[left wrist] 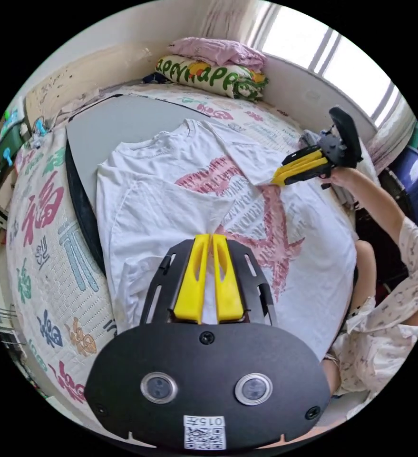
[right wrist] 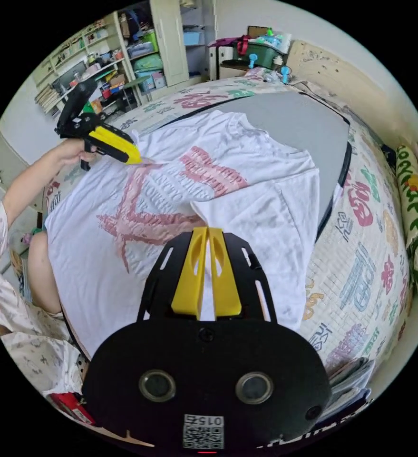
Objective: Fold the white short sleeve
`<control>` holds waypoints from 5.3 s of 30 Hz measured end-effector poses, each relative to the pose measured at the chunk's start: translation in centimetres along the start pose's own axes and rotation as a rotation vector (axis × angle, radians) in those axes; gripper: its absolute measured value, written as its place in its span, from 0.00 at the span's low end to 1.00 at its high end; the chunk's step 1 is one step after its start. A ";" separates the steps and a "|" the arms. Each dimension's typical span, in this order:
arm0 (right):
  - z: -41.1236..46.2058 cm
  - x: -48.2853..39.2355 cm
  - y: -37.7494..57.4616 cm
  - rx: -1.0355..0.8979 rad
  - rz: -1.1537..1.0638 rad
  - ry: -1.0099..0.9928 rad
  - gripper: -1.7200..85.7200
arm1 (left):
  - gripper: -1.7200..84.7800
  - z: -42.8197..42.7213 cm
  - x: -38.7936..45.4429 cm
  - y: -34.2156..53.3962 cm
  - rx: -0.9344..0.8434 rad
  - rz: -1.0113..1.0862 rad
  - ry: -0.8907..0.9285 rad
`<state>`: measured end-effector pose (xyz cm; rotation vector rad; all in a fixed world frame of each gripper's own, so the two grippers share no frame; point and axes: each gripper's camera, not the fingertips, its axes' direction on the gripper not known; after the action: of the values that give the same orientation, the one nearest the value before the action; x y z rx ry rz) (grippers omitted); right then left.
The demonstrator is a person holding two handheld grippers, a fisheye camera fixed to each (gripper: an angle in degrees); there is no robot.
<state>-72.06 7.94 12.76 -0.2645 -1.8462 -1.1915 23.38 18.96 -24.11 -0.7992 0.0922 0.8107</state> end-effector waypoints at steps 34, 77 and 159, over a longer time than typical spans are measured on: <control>-30.3 3.5 37.2 -0.013 0.608 -0.120 0.07 | 0.12 -24.4 9.3 36.4 0.119 -0.484 -0.014; -0.8 10.3 63.0 -0.091 0.516 0.222 0.02 | 0.03 -5.0 4.2 45.3 -0.167 -0.288 -0.443; -22.8 -21.9 85.4 1.528 0.587 0.067 0.08 | 0.03 -2.7 -3.7 48.1 -0.204 -0.321 -0.455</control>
<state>3.83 39.19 52.11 0.1223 -1.9029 0.7021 -11.27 35.02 -53.70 -0.7769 -0.5186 0.6840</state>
